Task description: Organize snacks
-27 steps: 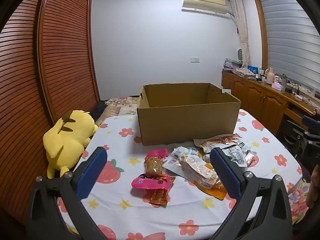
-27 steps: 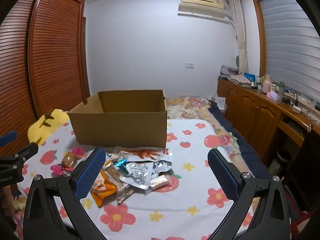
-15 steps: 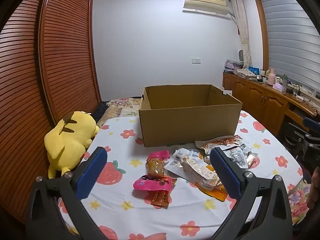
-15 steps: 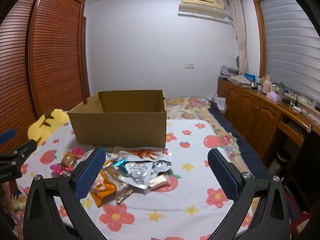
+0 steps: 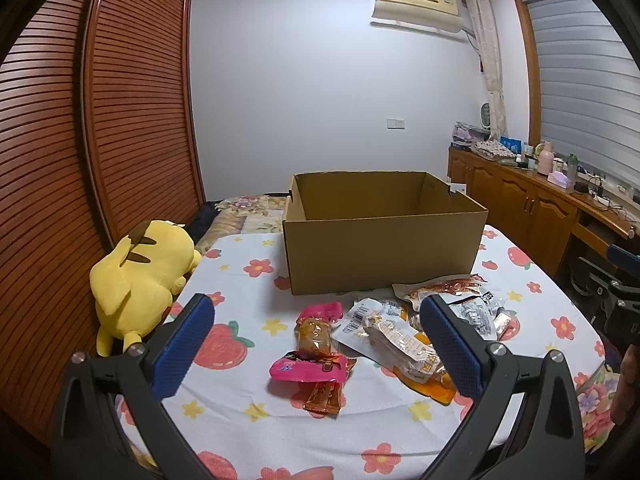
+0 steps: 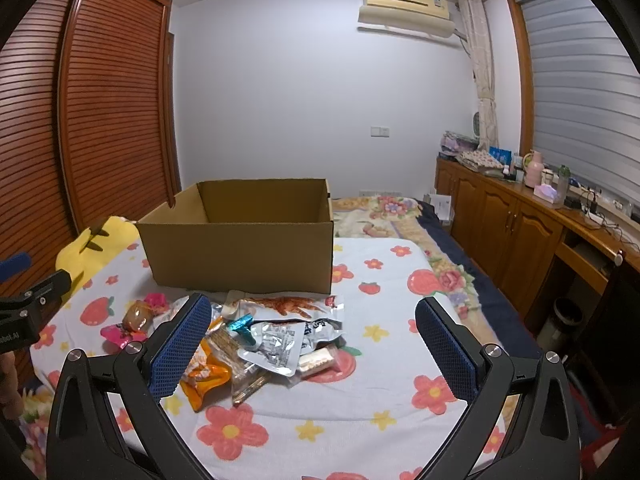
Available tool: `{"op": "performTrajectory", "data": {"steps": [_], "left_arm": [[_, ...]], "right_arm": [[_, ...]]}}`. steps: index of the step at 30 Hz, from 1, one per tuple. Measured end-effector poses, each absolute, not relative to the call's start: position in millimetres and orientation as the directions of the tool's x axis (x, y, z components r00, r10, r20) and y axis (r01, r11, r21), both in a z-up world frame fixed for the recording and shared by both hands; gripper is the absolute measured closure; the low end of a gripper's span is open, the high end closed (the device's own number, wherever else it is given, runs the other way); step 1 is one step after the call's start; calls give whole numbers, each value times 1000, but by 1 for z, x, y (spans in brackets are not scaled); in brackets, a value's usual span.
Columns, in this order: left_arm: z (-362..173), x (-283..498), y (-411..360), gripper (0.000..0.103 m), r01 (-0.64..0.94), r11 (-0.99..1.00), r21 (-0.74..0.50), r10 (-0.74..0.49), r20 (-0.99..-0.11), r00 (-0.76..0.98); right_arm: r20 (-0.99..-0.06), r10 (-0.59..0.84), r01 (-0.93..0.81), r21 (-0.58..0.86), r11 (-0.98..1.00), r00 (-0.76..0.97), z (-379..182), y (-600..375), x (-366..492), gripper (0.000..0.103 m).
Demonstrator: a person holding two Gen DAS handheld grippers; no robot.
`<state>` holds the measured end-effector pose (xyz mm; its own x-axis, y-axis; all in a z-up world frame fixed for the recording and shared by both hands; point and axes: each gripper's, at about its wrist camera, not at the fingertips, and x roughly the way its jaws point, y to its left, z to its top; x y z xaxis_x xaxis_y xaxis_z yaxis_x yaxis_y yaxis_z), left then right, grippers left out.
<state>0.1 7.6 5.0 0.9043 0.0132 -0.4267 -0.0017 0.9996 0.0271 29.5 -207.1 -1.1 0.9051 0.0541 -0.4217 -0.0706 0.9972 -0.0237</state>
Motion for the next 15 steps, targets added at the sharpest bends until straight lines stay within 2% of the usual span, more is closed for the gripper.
{"op": "performTrajectory", "data": {"steps": [15], "left_arm": [[2, -1, 7, 0, -3, 1000, 28, 15, -427, 904]], "right_arm": [[-422, 57, -73, -22, 997, 905, -4, -205, 26, 0]]}}
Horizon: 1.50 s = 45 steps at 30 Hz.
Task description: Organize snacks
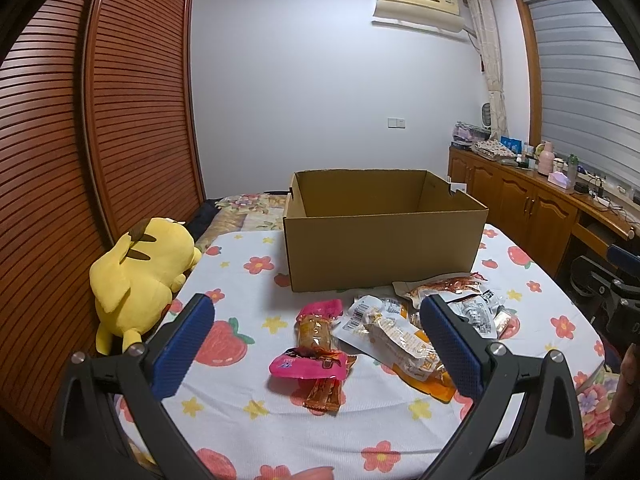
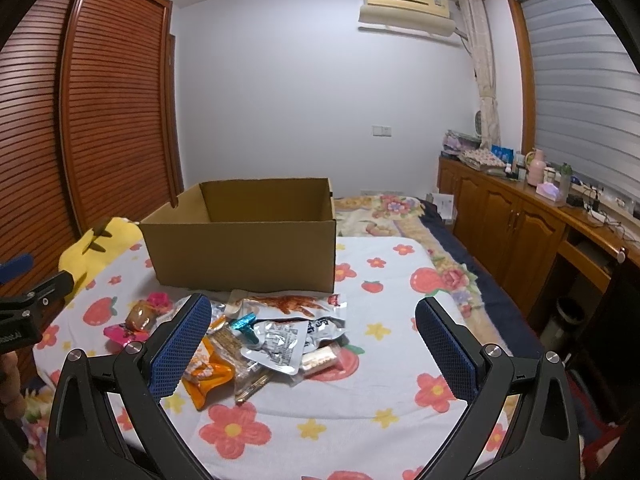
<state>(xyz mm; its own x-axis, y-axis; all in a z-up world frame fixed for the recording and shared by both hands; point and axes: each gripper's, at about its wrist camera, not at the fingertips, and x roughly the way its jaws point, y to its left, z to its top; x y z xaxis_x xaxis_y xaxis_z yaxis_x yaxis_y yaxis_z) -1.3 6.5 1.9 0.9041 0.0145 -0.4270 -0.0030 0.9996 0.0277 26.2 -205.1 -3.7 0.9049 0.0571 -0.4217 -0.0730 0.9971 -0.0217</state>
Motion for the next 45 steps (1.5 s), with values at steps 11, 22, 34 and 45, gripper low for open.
{"op": "performTrajectory", "data": {"steps": [11, 22, 34, 45], "left_arm": [[2, -2, 7, 0, -3, 1000, 26, 14, -427, 904], [2, -2, 7, 0, -3, 1000, 25, 14, -428, 904], [2, -2, 7, 0, -4, 1000, 25, 15, -427, 904], [0, -3, 6, 0, -1, 1000, 24, 11, -432, 902]], "right_arm": [[-416, 65, -80, -19, 997, 907, -1, -204, 23, 0], [-416, 65, -79, -18, 997, 907, -2, -204, 23, 0], [-416, 66, -80, -17, 997, 907, -2, -203, 23, 0], [-415, 66, -80, -18, 997, 907, -2, -204, 23, 0]]}}
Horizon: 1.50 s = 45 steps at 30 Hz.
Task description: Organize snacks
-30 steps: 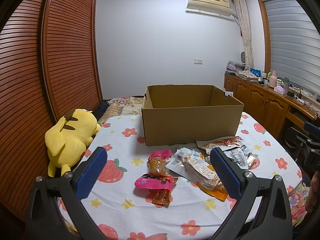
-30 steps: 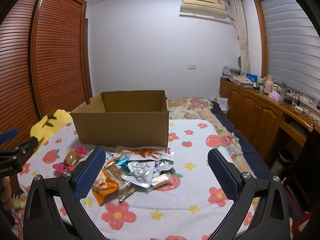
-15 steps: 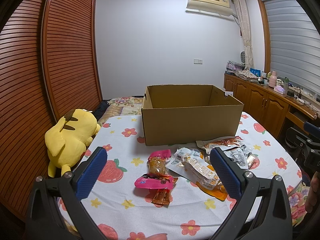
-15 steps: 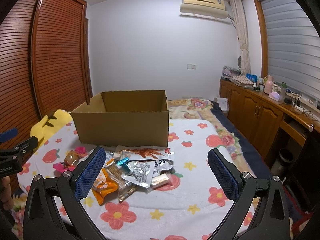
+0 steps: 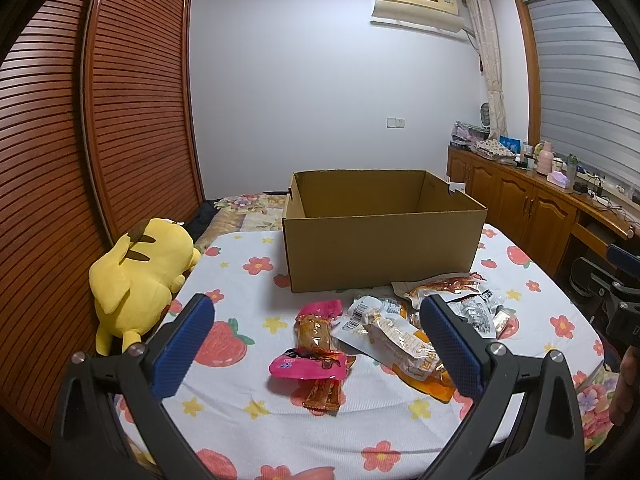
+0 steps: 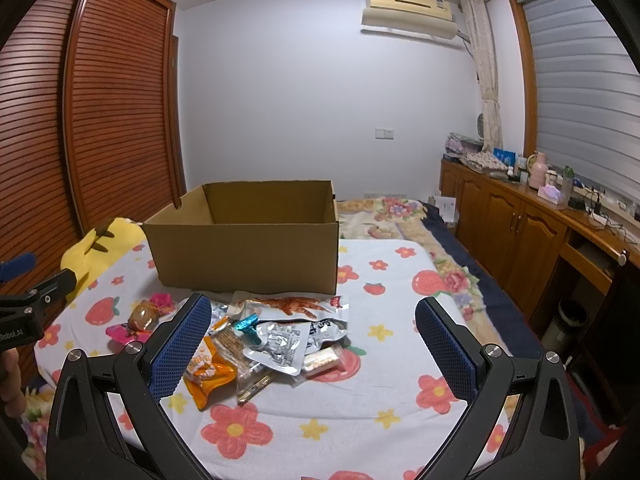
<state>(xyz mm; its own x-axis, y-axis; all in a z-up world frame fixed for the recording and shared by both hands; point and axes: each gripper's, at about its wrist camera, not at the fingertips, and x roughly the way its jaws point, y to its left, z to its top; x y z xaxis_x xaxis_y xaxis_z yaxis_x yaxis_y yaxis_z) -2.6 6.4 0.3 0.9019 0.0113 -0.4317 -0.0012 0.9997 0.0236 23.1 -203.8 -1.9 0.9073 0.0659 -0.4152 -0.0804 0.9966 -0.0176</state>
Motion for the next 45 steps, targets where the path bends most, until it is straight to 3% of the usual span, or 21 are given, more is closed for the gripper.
{"op": "performTrajectory", "data": {"steps": [12, 21, 35, 41, 45], "left_arm": [[-31, 30, 23, 0, 21, 999, -39, -39, -565, 824], [-64, 53, 36, 0, 32, 999, 5, -21, -639, 769], [-77, 83, 77, 0, 68, 998, -18, -62, -671, 738], [-80, 97, 87, 0, 113, 993, -43, -112, -683, 722], [-83, 110, 84, 2, 150, 985, -81, -162, -709, 687]], "right_arm": [[-464, 125, -151, -18, 988, 877, -20, -199, 36, 0], [-527, 235, -269, 13, 963, 817, -49, -187, 59, 0], [-672, 481, -575, 99, 812, 563, -80, -117, 120, 35], [-728, 480, -634, 81, 769, 490, -93, -94, 139, 47], [-749, 470, -668, 49, 742, 466, -99, -88, 146, 50]]}}
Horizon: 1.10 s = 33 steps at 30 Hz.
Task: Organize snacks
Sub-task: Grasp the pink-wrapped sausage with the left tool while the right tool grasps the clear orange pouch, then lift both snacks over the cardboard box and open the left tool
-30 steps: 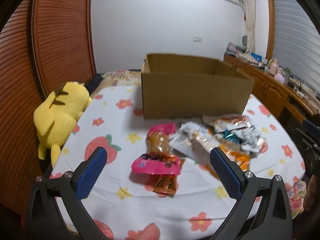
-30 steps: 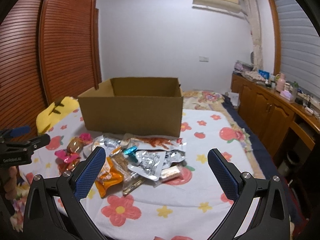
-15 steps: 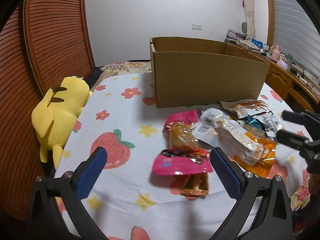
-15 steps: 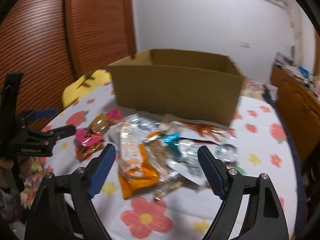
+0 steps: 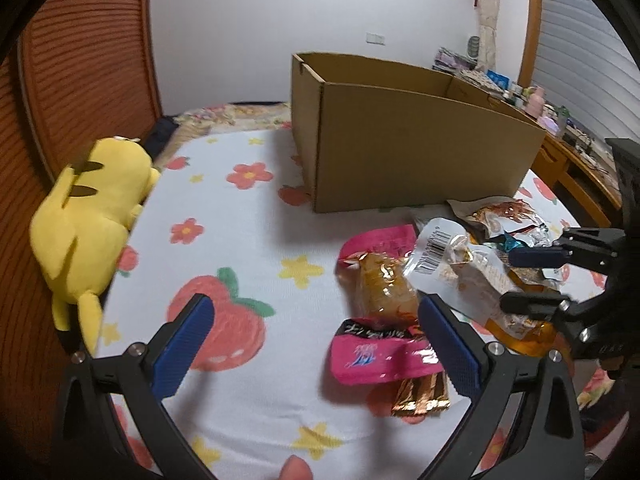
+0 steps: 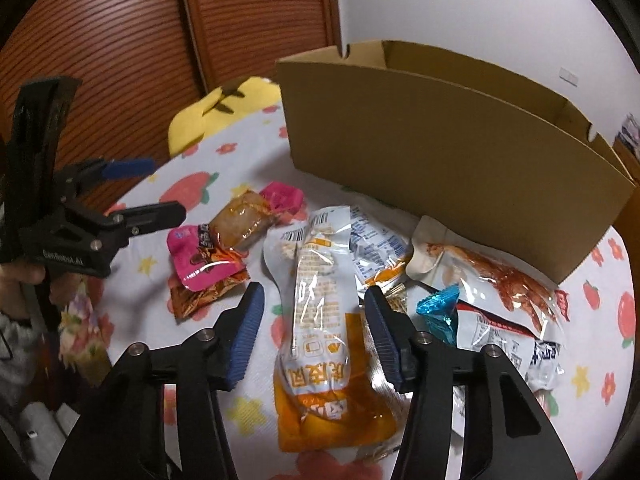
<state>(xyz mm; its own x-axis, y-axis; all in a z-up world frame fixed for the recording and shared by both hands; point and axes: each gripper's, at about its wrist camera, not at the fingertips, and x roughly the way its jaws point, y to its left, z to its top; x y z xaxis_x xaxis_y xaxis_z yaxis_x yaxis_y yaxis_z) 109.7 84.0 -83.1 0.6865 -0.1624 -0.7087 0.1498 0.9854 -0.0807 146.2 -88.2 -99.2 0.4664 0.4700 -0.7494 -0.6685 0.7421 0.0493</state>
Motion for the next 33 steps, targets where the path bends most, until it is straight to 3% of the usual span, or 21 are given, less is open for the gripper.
{"op": "performTrajectory", "data": {"steps": [12, 17, 21, 23, 26, 33], "left_arm": [[-99, 150, 68, 19, 218, 951, -219, -306, -776, 551], [-104, 156, 61, 40, 228, 948, -222, -311, -795, 520], [-106, 157, 61, 48, 237, 942, -238, -329, -796, 508], [-108, 158, 61, 63, 241, 937, -252, -342, -795, 501], [-108, 155, 61, 66, 248, 939, -238, -336, -790, 513], [-105, 142, 64, 66, 237, 945, -224, -322, -758, 567]], "right_arm": [[-800, 396, -717, -61, 695, 452, -115, -65, 156, 52], [-810, 380, -724, -77, 685, 446, -118, -60, 159, 52], [-831, 356, -727, -82, 682, 428, -131, -55, 166, 51], [-831, 368, -723, -58, 689, 418, -131, -56, 170, 52], [-819, 401, -714, -14, 700, 409, -128, -60, 172, 62], [-780, 438, -685, 17, 728, 446, -120, -72, 166, 64]]}}
